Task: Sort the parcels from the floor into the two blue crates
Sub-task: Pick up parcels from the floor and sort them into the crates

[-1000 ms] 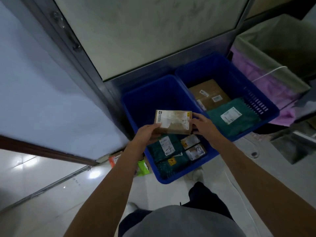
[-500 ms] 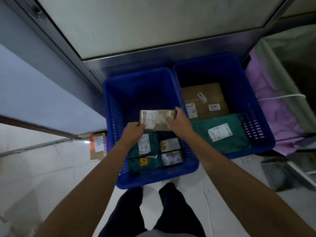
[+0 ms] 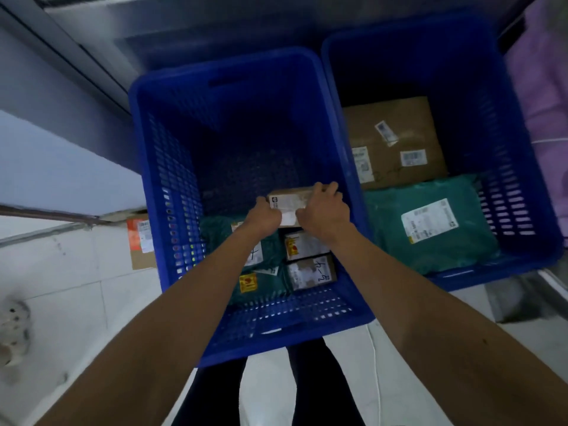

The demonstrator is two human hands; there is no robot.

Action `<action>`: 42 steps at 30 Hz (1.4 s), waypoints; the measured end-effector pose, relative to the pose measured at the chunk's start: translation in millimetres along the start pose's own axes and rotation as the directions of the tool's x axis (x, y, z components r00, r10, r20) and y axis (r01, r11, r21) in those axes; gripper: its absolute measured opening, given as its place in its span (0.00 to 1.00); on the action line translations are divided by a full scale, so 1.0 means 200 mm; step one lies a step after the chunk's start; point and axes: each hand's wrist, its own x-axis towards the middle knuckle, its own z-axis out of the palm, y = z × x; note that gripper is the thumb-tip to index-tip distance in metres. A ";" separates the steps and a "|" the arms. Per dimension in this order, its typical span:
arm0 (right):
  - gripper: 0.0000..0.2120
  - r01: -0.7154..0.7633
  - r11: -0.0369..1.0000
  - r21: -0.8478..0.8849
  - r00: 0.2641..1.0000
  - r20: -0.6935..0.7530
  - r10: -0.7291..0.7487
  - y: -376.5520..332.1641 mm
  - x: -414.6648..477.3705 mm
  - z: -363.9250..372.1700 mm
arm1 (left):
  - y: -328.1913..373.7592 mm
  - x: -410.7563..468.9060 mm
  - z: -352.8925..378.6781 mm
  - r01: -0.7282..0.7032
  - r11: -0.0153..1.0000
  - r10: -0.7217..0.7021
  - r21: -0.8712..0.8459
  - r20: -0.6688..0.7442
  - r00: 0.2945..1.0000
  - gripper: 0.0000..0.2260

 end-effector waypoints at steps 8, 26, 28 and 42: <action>0.39 0.081 0.911 -0.403 0.993 -0.043 -0.107 0.02 0.33 0.42 | -0.24 0.41 0.18 -0.118 0.990 0.122 0.080 -0.042 0.992 0.34; 0.35 0.243 0.727 -0.642 0.967 0.215 -0.134 0.10 0.60 0.58 | -0.39 0.71 0.23 -0.250 0.684 0.363 0.685 -0.023 0.932 0.24; 0.34 0.240 0.616 -0.750 0.971 0.196 -0.140 0.09 0.62 0.61 | -0.38 0.73 0.24 -0.245 0.653 0.372 0.717 -0.022 0.928 0.24; 0.42 0.269 0.910 -0.314 0.912 0.388 -0.135 0.18 0.82 0.73 | -0.31 0.84 0.31 -0.108 0.522 0.235 0.846 -0.021 0.972 0.22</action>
